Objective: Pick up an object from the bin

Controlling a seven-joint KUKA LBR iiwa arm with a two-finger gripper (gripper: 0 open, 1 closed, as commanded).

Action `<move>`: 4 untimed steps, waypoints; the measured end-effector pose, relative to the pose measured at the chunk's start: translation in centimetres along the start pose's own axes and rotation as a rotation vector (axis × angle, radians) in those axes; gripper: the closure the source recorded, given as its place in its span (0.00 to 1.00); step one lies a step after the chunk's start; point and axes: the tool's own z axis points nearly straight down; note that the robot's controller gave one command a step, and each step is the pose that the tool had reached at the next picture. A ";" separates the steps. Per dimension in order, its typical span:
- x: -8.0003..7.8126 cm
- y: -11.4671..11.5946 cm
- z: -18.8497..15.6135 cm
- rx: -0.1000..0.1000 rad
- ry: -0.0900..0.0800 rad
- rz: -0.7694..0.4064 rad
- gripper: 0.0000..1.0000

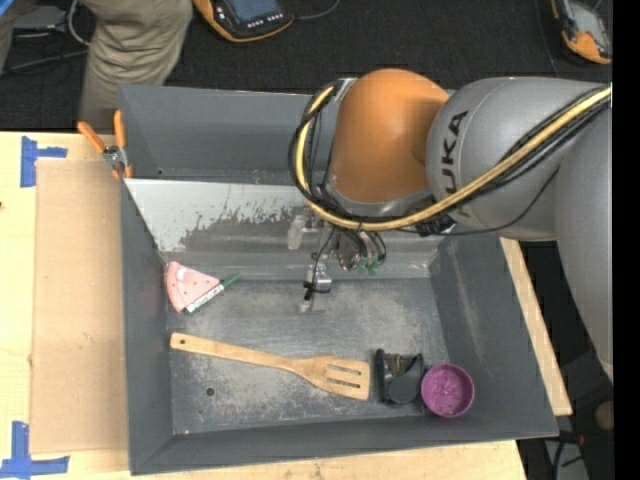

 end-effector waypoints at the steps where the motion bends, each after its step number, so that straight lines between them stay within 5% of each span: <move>1: -0.1 -0.1 -0.5 -0.001 -0.007 0.002 0.00; 2: 6.2 -3.7 7.6 -0.001 -0.006 -0.029 0.00; 3: 10.2 -1.7 11.1 -0.004 -0.015 0.068 0.00; 4: 12.9 -2.1 10.9 0.000 -0.008 -0.056 0.00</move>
Offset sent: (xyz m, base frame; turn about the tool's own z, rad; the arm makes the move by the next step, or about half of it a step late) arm -0.0878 -0.0534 -0.1087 -0.0407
